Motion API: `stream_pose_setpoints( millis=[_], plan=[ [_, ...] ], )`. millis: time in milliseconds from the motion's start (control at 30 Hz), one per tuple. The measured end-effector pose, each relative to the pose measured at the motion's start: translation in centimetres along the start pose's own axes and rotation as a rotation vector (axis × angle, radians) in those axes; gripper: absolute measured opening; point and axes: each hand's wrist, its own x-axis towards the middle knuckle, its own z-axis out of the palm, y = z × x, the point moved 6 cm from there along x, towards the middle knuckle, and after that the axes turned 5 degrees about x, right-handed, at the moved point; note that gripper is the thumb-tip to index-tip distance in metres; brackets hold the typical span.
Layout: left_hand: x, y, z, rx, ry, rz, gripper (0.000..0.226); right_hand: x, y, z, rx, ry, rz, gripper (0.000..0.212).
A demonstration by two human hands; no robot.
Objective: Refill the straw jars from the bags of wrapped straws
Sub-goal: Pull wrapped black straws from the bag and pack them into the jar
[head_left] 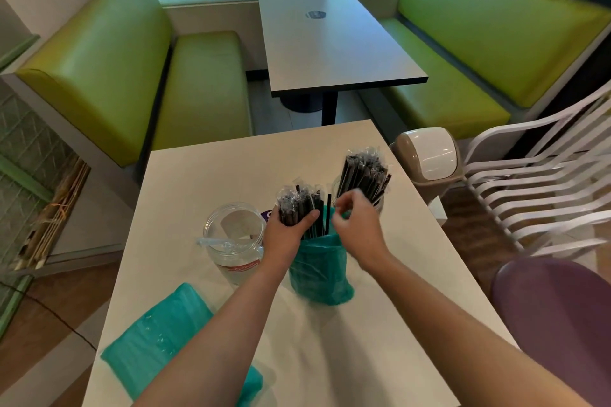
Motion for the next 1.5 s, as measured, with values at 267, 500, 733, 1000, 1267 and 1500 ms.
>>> stream_pose_setpoints(
  millis=[267, 500, 733, 1000, 1267, 1500],
  plan=[
    [-0.8, 0.0, 0.0, -0.024, -0.048, -0.001, 0.054, -0.7, 3.0, 2.2, -0.017, -0.160, 0.131, 0.075],
    [-0.6, -0.4, 0.5, 0.010, -0.070, -0.026, 0.064, 0.1, 3.8, 2.2, 0.099, -0.199, 0.149, 0.031],
    [-0.7, -0.3, 0.6, -0.008, -0.091, -0.025, 0.063, 0.1, 4.5, 2.5, 0.249, -0.271, 0.179, 0.033],
    [-0.5, -0.1, 0.6, -0.002, -0.069, -0.022, 0.061, 0.1, 4.1, 1.6, 0.213, -0.237, 0.182, 0.027],
    [-0.6, 0.1, 0.4, -0.002, -0.047, -0.014, 0.063, 0.9, 1.3, -0.9, 0.143, -0.124, 0.083, 0.017],
    [-0.6, 0.2, 0.7, 0.027, -0.057, -0.006, 0.062, 3.2, -4.6, -6.0, 0.180, 0.005, -0.053, 0.020]
  ],
)
